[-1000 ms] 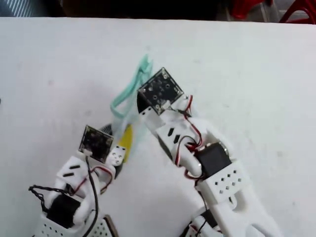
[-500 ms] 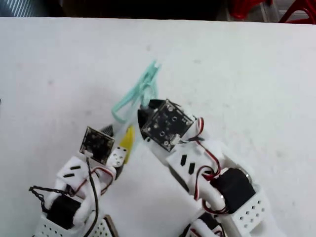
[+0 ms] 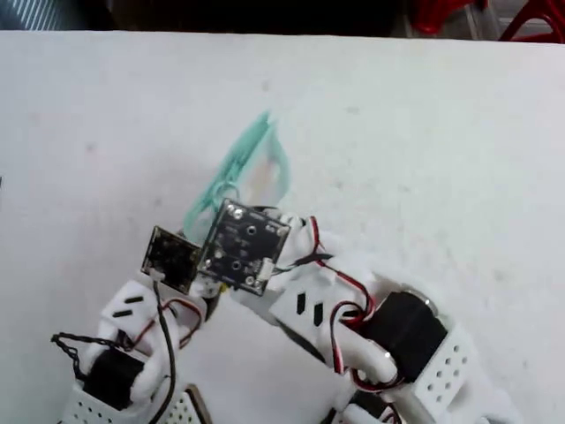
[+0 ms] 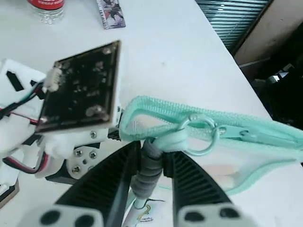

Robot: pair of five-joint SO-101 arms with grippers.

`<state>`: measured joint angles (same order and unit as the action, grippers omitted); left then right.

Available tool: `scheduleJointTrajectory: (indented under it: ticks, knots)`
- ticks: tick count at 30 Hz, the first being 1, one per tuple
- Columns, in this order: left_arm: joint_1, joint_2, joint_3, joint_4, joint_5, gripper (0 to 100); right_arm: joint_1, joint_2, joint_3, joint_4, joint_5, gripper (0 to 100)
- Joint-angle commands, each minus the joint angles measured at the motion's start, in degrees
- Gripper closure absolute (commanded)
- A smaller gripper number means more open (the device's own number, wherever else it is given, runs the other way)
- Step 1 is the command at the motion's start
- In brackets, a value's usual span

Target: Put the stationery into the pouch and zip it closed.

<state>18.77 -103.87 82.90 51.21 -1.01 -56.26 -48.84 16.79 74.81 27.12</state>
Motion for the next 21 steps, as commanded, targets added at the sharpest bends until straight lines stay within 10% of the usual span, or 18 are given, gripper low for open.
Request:
scheduleJointTrajectory:
  ticks: [1, 9, 21]
  knots:
    - [-0.5, -0.5, -0.9, -2.2, 0.5, 98, -3.9, 1.5, -2.7, 3.0, 1.3, 98.1]
    - [-0.5, -0.5, -2.4, -2.1, 0.9, 97, 12.6, 1.0, -3.2, -1.5, -3.0, 98.1]
    - [-5.3, -0.5, -12.5, 4.5, 10.4, 77, 14.0, 2.5, 4.7, -8.3, -3.2, 98.1]
